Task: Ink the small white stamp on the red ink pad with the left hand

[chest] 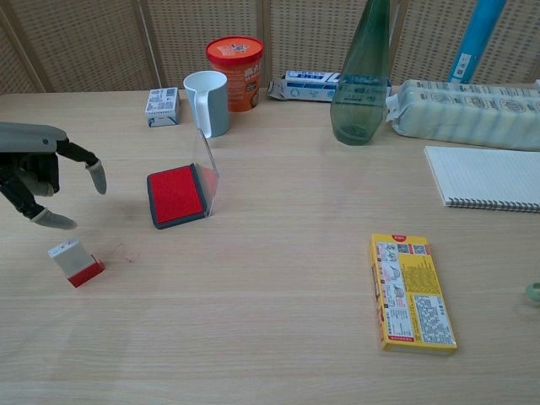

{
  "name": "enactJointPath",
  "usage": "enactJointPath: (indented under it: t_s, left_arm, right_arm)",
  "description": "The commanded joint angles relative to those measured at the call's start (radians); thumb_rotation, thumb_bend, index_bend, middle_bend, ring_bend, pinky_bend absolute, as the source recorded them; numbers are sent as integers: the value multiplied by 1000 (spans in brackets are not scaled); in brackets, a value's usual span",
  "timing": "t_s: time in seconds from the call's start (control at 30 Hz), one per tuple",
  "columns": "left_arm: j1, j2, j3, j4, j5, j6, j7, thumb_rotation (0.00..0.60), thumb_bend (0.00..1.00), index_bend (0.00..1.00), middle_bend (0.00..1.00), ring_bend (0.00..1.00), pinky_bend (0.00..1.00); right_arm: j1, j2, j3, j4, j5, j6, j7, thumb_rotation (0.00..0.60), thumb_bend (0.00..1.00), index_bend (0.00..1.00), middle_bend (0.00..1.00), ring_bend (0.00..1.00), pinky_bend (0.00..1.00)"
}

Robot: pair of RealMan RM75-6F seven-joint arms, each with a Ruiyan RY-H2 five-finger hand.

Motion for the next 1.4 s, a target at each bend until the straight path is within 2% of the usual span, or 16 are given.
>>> enactJointPath:
  t_s: [0.03,0.13,0.27,0.37,0.5,0.63,0.77,0.93,1.1,1.4]
  left_arm:
    - [29,25,-22,-37,29,70,-11,506,190,266,992,956,870]
    - [52,36,-36,-56,51,127,-29,467,174,264,909,838,797]
    - [93,71,-50,-95,67,207,-49,440,164,264,720,606,555]
    - [135,104,-53,-125,80,285,-45,414,151,264,658,551,513]
    - [216,120,-55,-164,93,445,2,402,149,264,614,514,447]
    - [292,135,-40,-217,108,566,48,368,147,264,533,408,335]
    - [367,133,-23,-263,130,679,90,359,146,270,513,388,275]
    - [457,114,-1,-293,165,809,144,358,146,283,513,388,265]
    - [516,110,24,-312,198,872,188,356,146,326,513,388,265]
    - [567,113,39,-365,251,909,213,363,146,373,513,388,265]
  right_arm:
    - [2,2,2,-1,-1,-1,-5,341,278,430,524,629,521]
    - [6,8,6,-5,-4,-1,-10,341,278,430,523,616,516]
    - [15,23,13,-20,-2,-11,-19,339,279,430,493,550,464]
    - [27,42,12,-38,1,-38,-35,343,279,429,464,492,410]
    - [56,72,12,-66,-4,-87,-55,340,279,424,442,454,385]
    - [89,93,6,-93,-17,-140,-83,340,282,396,411,405,326]
    - [123,114,-2,-130,-26,-197,-115,339,286,383,393,382,306]
    - [165,137,-18,-169,-35,-268,-160,339,289,381,393,388,314]
    - [195,164,-31,-203,-26,-331,-184,339,288,381,395,395,325]
    - [216,168,-52,-196,-37,-363,-159,341,288,381,405,407,343]
